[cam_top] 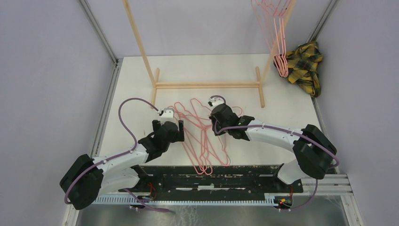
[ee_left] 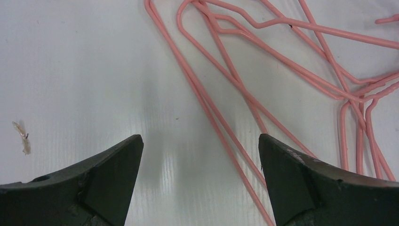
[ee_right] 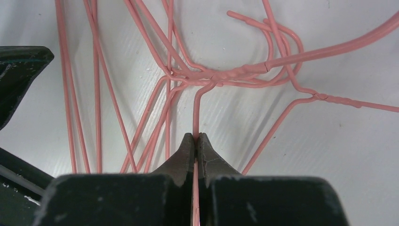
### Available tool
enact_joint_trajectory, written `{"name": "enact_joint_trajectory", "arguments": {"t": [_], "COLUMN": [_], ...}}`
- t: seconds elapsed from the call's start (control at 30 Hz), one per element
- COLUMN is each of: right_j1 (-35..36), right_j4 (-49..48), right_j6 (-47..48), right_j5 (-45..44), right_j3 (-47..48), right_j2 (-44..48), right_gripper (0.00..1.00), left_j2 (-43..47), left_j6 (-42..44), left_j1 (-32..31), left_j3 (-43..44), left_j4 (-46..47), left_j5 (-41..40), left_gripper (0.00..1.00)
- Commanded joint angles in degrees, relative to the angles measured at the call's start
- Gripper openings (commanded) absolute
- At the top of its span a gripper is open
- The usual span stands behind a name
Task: Organize the hangers
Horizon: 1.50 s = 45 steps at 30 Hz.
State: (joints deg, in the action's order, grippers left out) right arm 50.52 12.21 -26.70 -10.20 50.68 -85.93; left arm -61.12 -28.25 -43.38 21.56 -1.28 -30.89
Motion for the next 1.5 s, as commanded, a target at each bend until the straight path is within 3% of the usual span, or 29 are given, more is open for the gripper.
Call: {"name": "enact_joint_trajectory", "arguments": {"t": [0.0, 0.3, 0.43, 0.8, 1.27, 1.47], "right_j1": [0.0, 0.0, 0.0, -1.0, -9.4, -12.9], "right_j4": [-1.7, 5.1, 8.2, -9.4, -19.0, -18.3], "right_j6": [1.6, 5.8, 11.1, 36.0, 40.7, 38.6], "right_j5": [-2.8, -2.8, -11.7, -34.2, -32.9, -30.6], "right_j3": [2.3, 9.2, 15.6, 39.5, 52.3, 56.3], "right_j2": [4.6, 17.0, 17.8, 2.4, -8.6, -12.6], "right_gripper": [0.01, 0.01, 0.01, 0.01, 0.01, 0.01], "left_j2": [1.7, 4.9, 5.8, 5.9, 6.0, 4.6], "left_j6": [-1.6, -2.0, -2.4, -1.5, -0.1, 0.3], "left_j1": [0.0, 0.0, -0.1, -0.1, -0.1, 0.0], "left_j3": [-0.4, -0.5, 0.0, 3.4, 4.4, 5.0], "left_j4": [2.1, 0.9, 0.3, -0.8, -1.3, -1.2], "left_j5": [-0.1, -0.5, -0.1, 0.7, -0.7, -0.7], "left_gripper": [0.99, 0.99, 0.99, 0.99, 0.99, 0.99]}}
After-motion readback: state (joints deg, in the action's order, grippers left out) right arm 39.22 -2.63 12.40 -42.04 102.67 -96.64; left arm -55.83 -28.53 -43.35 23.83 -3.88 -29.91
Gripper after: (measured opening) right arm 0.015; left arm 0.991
